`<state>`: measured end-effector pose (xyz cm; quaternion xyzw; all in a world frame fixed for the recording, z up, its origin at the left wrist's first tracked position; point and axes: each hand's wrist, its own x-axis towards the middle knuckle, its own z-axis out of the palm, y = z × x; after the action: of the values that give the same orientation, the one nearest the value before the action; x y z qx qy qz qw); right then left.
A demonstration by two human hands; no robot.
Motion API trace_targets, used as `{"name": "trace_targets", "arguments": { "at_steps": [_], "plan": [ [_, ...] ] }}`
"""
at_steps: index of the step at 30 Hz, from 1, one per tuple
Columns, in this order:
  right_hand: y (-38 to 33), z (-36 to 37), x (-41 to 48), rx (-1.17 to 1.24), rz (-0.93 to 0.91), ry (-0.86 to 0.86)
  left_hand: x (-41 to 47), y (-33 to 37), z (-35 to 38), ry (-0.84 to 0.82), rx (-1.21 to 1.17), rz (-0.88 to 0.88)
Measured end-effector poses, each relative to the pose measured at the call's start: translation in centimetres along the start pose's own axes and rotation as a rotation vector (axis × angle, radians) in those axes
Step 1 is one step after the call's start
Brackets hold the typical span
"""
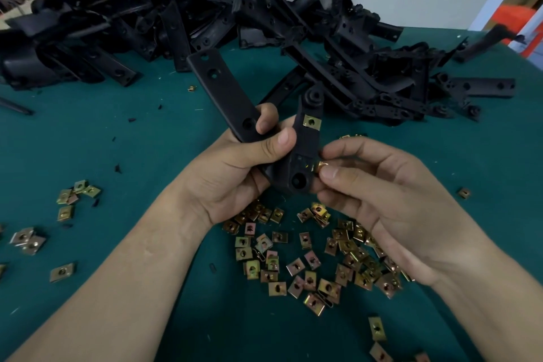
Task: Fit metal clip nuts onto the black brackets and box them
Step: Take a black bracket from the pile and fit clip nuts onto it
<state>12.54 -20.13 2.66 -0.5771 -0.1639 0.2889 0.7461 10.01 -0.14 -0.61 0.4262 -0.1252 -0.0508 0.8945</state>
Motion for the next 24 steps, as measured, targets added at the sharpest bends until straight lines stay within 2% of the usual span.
{"name": "trace_targets", "arguments": {
  "at_steps": [9,16,19,24],
  "plan": [
    [0.3,-0.7,0.1,-0.084,0.039,-0.018,0.0,-0.1,0.5,-0.086,0.02,-0.014],
    [0.8,-0.9,0.4,-0.011,0.054,0.001,0.1,-0.5,1.3,-0.008,0.148,0.006],
    [0.8,-0.9,0.4,-0.037,0.021,-0.009,0.2,-0.4,1.5,-0.002,0.179,0.041],
    [0.9,-0.8,0.5,-0.219,-0.11,0.051,0.3,-0.7,1.2,0.073,0.187,0.068]
  ]
}}
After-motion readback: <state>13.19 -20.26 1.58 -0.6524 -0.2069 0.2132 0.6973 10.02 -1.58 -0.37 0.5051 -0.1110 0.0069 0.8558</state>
